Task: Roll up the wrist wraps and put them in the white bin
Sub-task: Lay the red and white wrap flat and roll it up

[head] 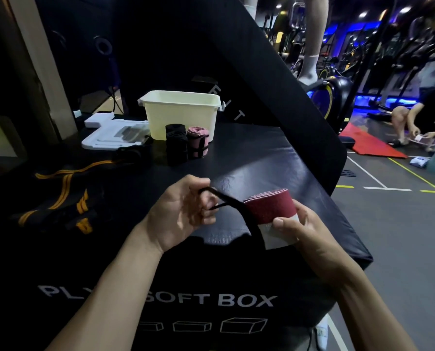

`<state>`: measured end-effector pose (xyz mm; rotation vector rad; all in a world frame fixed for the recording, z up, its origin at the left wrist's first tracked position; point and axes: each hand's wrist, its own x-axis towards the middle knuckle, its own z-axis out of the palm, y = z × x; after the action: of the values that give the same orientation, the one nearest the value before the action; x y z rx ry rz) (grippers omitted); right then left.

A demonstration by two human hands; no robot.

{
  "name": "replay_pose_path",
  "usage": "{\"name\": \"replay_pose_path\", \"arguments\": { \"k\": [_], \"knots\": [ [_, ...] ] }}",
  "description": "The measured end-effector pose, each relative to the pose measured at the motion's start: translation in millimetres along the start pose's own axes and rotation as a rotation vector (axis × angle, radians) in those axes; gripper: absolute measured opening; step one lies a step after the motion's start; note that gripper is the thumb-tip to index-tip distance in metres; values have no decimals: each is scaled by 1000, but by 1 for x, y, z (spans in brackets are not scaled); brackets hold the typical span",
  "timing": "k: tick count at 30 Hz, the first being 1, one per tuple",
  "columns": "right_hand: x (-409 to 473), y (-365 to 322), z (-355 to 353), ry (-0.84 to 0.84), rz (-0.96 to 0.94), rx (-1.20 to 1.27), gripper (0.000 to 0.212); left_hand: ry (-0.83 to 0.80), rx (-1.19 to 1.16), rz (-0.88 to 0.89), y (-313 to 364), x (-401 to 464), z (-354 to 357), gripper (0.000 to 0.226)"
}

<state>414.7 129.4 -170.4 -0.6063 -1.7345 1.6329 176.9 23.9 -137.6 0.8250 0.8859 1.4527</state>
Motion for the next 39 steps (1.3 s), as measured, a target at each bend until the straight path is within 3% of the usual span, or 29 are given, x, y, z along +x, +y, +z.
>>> {"name": "replay_pose_path", "arguments": {
  "k": [3,13,19,28,32,35,39],
  "knots": [
    [-2,-2,2,-5,-12,-13,62,20,-72,0,0,1,6,45],
    [-7,-12,16,-114,-51,211,39,45,-49,-76,-21,6,19,21],
    [-5,-15,25,-116,-71,331,64,77,10,5,-31,11,26,29],
    [-6,-16,38,-216,111,664,56,202,191,66,-51,21,33,21],
    [0,-20,39,-103,169,638,51,257,222,148,-47,21,38,17],
    [10,-28,46,-138,154,585,58,291,236,200,-38,21,37,19],
    [25,-21,52,-82,-13,356,48,374,190,231,-37,25,32,23]
  ]
}}
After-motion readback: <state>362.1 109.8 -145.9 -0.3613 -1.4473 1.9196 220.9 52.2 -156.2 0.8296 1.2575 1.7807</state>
